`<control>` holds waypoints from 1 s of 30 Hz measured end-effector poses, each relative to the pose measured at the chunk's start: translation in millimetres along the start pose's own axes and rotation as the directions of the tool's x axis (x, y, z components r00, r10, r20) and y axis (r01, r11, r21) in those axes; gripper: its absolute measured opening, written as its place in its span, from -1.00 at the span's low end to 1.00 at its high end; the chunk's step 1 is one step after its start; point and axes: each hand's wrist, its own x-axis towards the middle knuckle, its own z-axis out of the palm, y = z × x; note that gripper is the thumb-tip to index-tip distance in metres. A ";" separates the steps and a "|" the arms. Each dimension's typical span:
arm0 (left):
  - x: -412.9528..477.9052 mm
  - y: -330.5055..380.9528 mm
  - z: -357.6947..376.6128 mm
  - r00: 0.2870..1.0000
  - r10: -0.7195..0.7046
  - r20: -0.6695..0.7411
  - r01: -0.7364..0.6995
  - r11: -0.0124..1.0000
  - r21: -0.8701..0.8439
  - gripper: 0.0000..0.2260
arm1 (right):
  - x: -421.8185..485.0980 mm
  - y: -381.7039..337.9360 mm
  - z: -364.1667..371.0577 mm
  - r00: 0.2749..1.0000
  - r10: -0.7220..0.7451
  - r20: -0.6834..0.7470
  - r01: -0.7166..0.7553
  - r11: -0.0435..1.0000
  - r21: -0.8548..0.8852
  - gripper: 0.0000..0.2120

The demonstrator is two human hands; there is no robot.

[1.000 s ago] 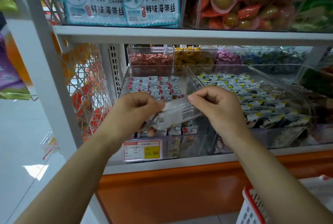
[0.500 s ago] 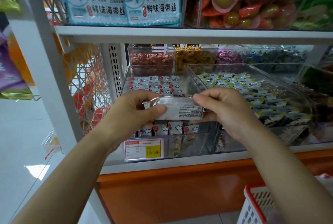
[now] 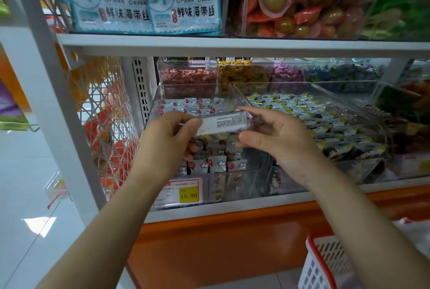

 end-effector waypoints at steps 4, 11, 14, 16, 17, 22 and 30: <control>-4.5 5.6 19.1 0.997 0.064 0.041 -0.065 0.998 0.027 -0.84 | -3.4 -3.1 -3.4 0.973 -0.109 -0.201 0.089 0.990 -0.107 -0.81; 4.3 -2.8 32.3 0.913 0.178 0.368 -0.338 0.834 0.435 -0.86 | -10.0 -8.1 -38.5 0.920 -0.072 -0.386 0.073 0.997 -0.011 -0.88; 9.0 -6.1 40.5 0.892 0.125 0.435 -0.370 0.753 0.544 -0.90 | -11.3 -11.2 -43.8 0.946 -0.080 -0.315 0.064 0.996 -0.059 -0.87; 15.0 -5.9 43.8 0.917 0.137 0.374 -0.340 0.761 0.553 -0.91 | -11.4 -13.3 -43.2 0.960 -0.104 -0.261 0.065 0.986 -0.152 -0.86; 18.8 -6.0 44.8 0.927 0.148 0.343 -0.328 0.766 0.554 -0.91 | -11.1 -14.3 -41.7 0.965 -0.121 -0.234 0.070 0.974 -0.215 -0.85; 30.9 -10.4 48.1 0.959 0.157 0.237 -0.264 0.799 0.541 -0.92 | -5.3 -14.1 -22.6 0.970 -0.228 -0.083 0.130 0.780 -0.612 -0.78; 35.0 -14.5 46.7 0.968 0.170 0.186 -0.243 0.823 0.513 -0.88 | 4.6 3.2 10.3 0.967 -0.171 0.190 0.230 0.264 -0.937 -0.63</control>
